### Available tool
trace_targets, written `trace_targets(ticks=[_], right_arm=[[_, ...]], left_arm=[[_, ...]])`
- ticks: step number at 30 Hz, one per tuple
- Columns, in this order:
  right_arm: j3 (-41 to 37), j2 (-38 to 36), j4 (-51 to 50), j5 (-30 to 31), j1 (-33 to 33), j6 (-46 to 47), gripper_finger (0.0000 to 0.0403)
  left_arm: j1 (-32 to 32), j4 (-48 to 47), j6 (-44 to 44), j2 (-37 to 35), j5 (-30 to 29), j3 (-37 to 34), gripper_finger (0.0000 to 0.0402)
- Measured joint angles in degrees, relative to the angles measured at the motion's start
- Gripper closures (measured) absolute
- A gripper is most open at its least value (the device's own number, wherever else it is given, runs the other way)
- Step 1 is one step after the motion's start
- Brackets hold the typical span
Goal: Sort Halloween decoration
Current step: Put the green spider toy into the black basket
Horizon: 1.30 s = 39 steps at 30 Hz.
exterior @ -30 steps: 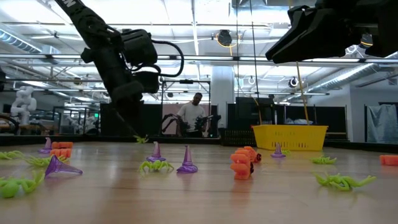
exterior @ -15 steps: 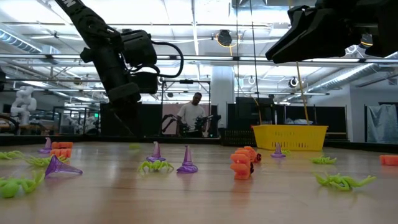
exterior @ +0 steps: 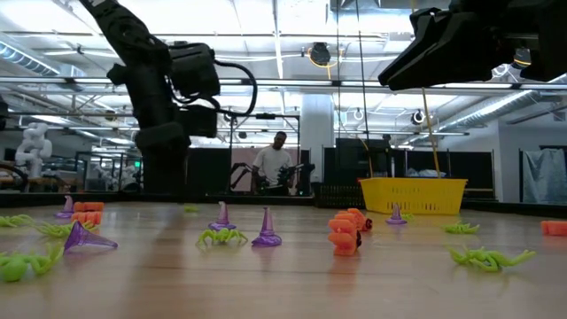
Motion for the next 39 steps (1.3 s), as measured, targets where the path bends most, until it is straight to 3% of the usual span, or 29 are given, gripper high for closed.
trace_targets(ticks=[4, 13, 20, 26, 35, 39], right_arm=[[0.00, 0.02, 0.00, 0.01, 0.00, 0.00, 0.0307], [0.00, 0.01, -0.01, 0.00, 0.00, 0.15, 0.0307], [0.00, 0.02, 0.00, -0.01, 0.00, 0.20, 0.0307], [0.00, 0.02, 0.02, -0.01, 0.00, 0.20, 0.0307], [0.00, 0.02, 0.00, -0.01, 0.00, 0.22, 0.0307], [0.00, 0.00, 0.00, -0.01, 0.01, 0.22, 0.0307]], left_arm=[[-4.13, 0.81, -4.42, 0.00, -5.74, 0.00, 0.0365], [-11.90, 3.26, -12.46, 0.25, -17.54, 0.05, 0.0239], [-12.44, 3.92, -16.62, 5.13, -22.17, 0.08, 0.0227], [-12.59, 5.92, -17.94, 7.26, -22.56, 0.26, 0.0254], [-12.44, 4.86, -17.46, 7.41, -22.38, 0.20, 0.0390], [-12.41, 4.89, -16.49, 7.45, -22.25, 0.19, 0.0396]])
